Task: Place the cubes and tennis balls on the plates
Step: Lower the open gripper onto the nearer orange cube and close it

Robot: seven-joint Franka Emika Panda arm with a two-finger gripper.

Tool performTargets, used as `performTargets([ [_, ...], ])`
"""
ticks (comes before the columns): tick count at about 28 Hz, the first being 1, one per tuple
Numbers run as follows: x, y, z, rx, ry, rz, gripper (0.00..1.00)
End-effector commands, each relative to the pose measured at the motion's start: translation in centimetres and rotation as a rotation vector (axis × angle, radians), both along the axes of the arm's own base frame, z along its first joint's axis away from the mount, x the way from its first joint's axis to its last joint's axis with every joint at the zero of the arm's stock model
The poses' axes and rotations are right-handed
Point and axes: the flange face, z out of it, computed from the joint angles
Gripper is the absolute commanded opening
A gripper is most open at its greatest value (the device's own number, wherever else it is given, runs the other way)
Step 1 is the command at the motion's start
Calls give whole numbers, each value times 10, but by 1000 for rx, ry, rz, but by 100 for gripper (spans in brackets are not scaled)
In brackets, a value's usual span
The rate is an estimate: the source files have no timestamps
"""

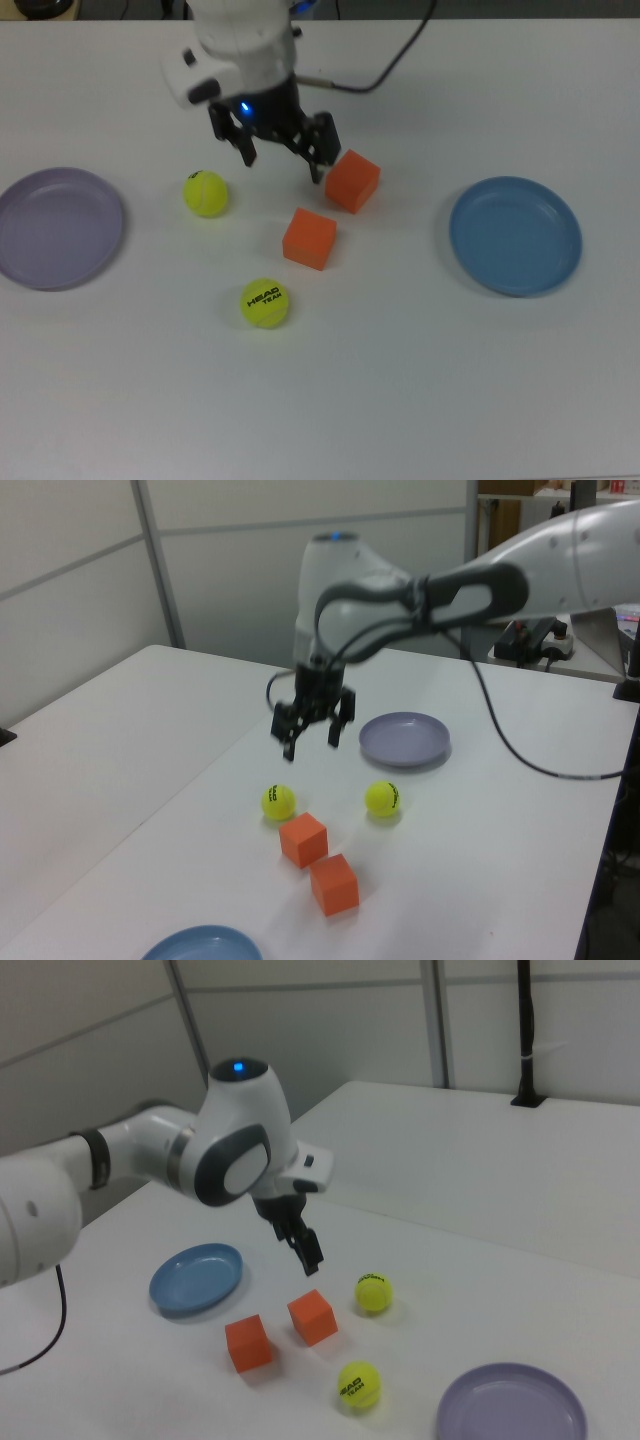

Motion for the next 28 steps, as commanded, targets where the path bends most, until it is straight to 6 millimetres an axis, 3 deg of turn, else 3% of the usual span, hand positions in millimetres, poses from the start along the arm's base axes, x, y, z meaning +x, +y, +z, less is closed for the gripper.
performTargets([
  [1,3,28,-49,-41,14,-22,100],
  [6,4,31,-81,-79,27,-37,100],
  [16,3,31,-118,-104,63,-27,100],
  [21,4,31,-133,-117,81,-31,100],
  [28,3,34,-140,-120,57,-30,100],
])
